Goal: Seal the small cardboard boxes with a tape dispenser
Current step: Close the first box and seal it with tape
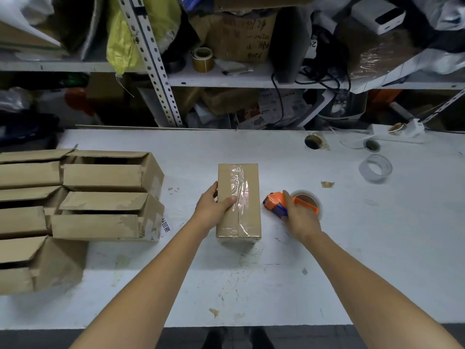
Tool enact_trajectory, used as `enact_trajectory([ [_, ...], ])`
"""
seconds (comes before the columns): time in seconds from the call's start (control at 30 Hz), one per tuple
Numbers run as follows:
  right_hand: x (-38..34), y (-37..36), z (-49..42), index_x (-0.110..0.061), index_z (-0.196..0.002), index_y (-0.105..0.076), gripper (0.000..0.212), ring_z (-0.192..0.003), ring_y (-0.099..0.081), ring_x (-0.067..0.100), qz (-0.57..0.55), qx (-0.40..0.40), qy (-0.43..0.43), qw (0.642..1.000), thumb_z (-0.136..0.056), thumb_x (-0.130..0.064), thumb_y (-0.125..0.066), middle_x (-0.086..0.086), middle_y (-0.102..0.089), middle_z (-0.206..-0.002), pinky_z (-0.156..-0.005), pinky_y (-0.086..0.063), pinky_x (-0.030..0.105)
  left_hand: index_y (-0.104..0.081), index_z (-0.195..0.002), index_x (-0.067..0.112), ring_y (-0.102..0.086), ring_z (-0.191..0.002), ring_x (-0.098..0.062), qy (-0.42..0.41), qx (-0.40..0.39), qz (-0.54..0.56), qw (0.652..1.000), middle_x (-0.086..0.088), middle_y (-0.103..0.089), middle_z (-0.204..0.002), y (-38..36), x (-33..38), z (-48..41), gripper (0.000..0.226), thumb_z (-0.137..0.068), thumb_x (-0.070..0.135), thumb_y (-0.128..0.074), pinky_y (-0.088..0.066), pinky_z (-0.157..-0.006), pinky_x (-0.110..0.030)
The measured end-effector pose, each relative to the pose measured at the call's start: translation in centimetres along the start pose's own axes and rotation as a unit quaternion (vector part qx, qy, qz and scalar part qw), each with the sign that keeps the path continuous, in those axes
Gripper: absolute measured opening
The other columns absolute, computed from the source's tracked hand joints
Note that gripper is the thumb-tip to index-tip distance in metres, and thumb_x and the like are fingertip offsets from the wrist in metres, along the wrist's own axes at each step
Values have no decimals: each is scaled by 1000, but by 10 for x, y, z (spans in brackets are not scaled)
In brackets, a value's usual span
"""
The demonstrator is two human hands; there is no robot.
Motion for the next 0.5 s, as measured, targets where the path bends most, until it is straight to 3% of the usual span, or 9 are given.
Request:
enact_trajectory([
  [0.13, -2, 24, 2, -23, -158, 0, 72, -99, -60, 27, -48, 6, 33, 998, -102, -23, -46, 11, -58, -123, -80, -53, 39, -16, -156, 39, -47, -133, -20, 0, 31, -89, 996, 6, -39, -152, 3, 8, -3, 93, -84, 32, -76, -43, -105, -36],
  [0.23, -6, 65, 14, -24, -158, -16, 68, -121, -52, 25, -125, 26, 54, 990, -100, -22, -53, 5, -48, -143, -95, -50, 36, -19, -155, 35, -27, -146, -20, -38, 41, -228, 972, 3, -25, -160, 1, 28, -4, 89, -83, 30, -72, -34, -113, -39],
  [0.3, -11, 96, 26, -32, -155, -27, 66, -113, -56, 21, -164, 42, 63, 984, -95, -24, -55, 0, -55, -136, -89, -51, 33, -29, -152, 33, -21, -148, -21, -74, 62, -307, 947, 2, -23, -161, -1, 47, 1, 76, -86, 29, -67, -31, -114, -40],
  [0.33, -15, 113, 32, -36, -152, -32, 66, -105, -59, 19, -176, 52, 66, 981, -92, -26, -56, -1, -60, -128, -83, -52, 32, -38, -149, 32, -27, -145, -21, -98, 77, -316, 940, 2, -31, -158, -2, 59, 5, 66, -88, 30, -64, -33, -113, -39],
  [0.4, -25, 143, 43, -44, -147, -38, 64, -93, -60, 16, -195, 54, 84, 976, -88, -29, -57, -4, -65, -114, -74, -53, 29, -51, -141, 27, -45, -134, -17, -116, 58, -251, 959, 4, -49, -147, -6, 81, 8, 54, -90, 35, -65, -40, -107, -34],
  [0.5, -46, 179, 55, -52, -139, -43, 62, -86, -61, 10, -188, 40, 140, 971, -84, -29, -57, -12, -66, -107, -67, -52, 26, -48, -145, 20, -58, -118, -9, -94, -94, -90, 987, 6, -52, -142, -20, 110, 14, 64, -88, 39, -71, -45, -98, -25],
])
Point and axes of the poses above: each hand's wrist, its own z-axis away from the middle knuckle, its own y-axis out of the back of the hand, x = y × z, the point moved 6 cm from there along -z, towards the middle knuckle
